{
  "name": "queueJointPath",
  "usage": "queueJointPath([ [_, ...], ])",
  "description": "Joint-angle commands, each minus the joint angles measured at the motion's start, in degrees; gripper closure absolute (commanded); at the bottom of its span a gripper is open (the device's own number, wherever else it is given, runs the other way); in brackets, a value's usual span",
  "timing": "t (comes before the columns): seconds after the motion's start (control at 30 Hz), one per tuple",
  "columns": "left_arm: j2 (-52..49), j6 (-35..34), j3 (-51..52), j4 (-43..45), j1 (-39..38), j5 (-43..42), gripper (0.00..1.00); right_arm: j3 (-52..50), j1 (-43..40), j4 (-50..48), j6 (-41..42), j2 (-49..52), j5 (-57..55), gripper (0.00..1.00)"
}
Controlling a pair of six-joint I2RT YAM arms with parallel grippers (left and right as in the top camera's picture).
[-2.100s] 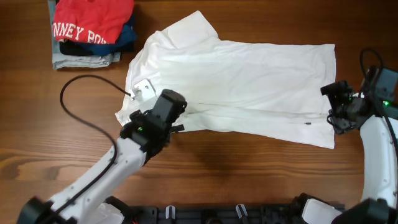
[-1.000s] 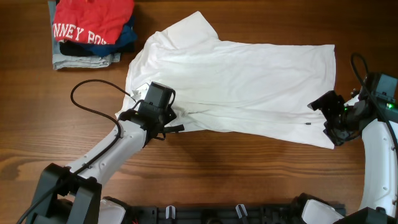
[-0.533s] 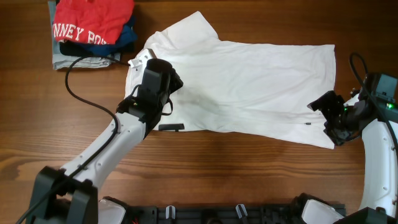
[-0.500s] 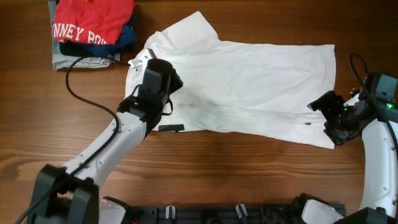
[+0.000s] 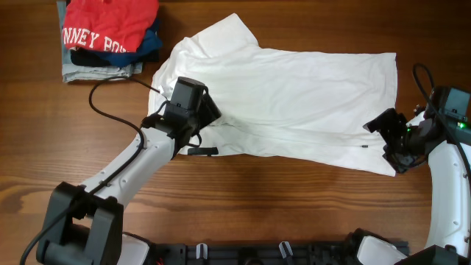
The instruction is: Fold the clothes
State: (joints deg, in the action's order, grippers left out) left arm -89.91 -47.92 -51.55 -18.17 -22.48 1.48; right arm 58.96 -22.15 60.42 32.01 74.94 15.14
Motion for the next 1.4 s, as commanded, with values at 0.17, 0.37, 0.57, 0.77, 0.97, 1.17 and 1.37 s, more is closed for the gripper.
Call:
queueJointPath([
  [0.17, -6.82, -4.83, -0.22, -1.62, 0.22, -7.41, 0.25, -0.52, 0.24, 0.55, -0.57, -0.13, -0.07, 0.13],
  [0.37, -8.13, -4.79, -0.22, 1.33, 0.22, -6.84, 0.35, -0.52, 0.24, 0.48, -1.99, -0.13, -0.07, 0.13],
  [0.57, -8.15, -4.81, -0.22, 3.02, 0.26, -4.98, 0.44, -0.52, 0.24, 0.48, -2.01, -0.13, -0.09, 0.13],
  [0.77, -10.62, -4.87, -0.22, 3.23, 0.26, -4.79, 0.41, -0.52, 0.24, 0.61, -2.03, -0.13, -0.09, 0.13],
  [0.97, -11.04, -4.85, -0.24, 5.55, 0.55, -4.37, 0.71, -0.52, 0.24, 0.52, -2.05, -0.13, -0.31, 0.13],
  [1.17, -10.93, -4.83, -0.24, 5.79, 0.55, -4.42, 0.83, -0.52, 0.24, 0.22, -2.05, -0.13, -1.81, 0.13],
  [1.37, -10.93, -4.85, -0.24, 10.08, 0.52, -4.39, 0.96, -0.52, 0.24, 0.31, -2.03, -0.13, -1.79, 0.13],
])
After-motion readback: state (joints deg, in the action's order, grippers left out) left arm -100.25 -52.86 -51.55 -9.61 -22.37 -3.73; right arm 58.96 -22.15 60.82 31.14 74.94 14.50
